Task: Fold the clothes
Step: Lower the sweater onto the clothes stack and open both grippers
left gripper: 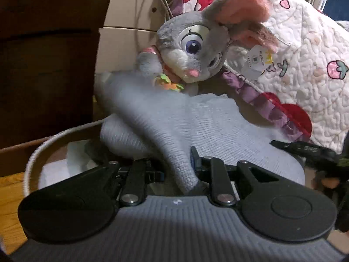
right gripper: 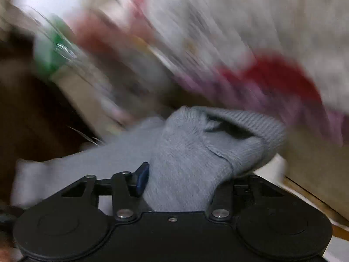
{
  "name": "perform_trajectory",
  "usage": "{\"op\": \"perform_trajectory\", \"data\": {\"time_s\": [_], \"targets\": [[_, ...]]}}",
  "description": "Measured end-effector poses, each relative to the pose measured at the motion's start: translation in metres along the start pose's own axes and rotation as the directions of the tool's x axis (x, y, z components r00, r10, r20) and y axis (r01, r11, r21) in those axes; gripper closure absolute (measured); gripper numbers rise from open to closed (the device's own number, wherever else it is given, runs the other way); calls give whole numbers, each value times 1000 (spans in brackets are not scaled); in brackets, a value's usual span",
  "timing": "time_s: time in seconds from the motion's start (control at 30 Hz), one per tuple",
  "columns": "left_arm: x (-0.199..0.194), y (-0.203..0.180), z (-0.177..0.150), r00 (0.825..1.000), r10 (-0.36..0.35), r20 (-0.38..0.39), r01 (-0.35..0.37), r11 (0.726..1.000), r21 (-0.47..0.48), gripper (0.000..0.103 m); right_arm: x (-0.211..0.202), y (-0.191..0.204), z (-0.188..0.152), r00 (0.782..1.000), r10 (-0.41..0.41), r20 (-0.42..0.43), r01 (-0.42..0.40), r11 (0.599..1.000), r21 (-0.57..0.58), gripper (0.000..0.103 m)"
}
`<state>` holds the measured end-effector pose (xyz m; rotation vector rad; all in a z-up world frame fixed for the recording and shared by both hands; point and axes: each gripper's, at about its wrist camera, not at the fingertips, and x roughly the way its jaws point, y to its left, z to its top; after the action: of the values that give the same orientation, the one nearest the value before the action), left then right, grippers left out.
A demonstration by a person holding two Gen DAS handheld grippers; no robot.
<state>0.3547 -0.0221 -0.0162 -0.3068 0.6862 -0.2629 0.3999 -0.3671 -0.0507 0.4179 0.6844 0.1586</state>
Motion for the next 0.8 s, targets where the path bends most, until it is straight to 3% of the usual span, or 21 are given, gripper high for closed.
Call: {"op": "perform_trajectory", "data": {"time_s": [0.07,0.1,0.17,0.33,0.37,0.4,0.43,0.47,0.5,0.53,0.63,0.8], "targets": [[-3,-8,3,999,22,29,-24,998,66,84,4,-12,-4,998,34,60,-40,995,92,36],[-5,-12,5,999,31,44,-35,995,97,84,2,-17,-3,995,51,82,-61,990,126,36],[-4,-11,10,998,36,57,-41,995,91,85,-3,-21,1,988,89,127,-110,980,165,78],[-17,5,10,992,66,108,-67,998,0,86,-44,30,26,933,256,251,-239,966,-97,81],[-12,11,7,995,62,83,-59,998,-36,85,-43,34,28,937,244,249,-221,968,-117,81],[-7,18,4,997,57,57,-52,996,-71,84,-41,37,29,944,222,243,-194,972,-134,78],[-2,24,2,998,51,33,-48,993,-104,82,-30,36,30,970,136,201,-109,984,-140,55],[1,23,-1,998,60,24,-57,995,-87,79,-18,32,29,994,8,107,6,992,-129,35],[1,18,-3,997,67,28,-65,997,-45,78,-6,27,27,993,-114,15,115,985,-126,37],[-1,14,-3,997,73,32,-72,997,-27,75,-3,22,21,983,-181,-37,176,978,-107,40],[-7,8,-1,995,90,37,-90,996,-7,73,-36,17,-2,987,-157,48,156,988,24,39],[-12,30,0,998,61,31,-57,989,-134,73,-87,75,-52,995,12,100,7,981,-193,39]]}}
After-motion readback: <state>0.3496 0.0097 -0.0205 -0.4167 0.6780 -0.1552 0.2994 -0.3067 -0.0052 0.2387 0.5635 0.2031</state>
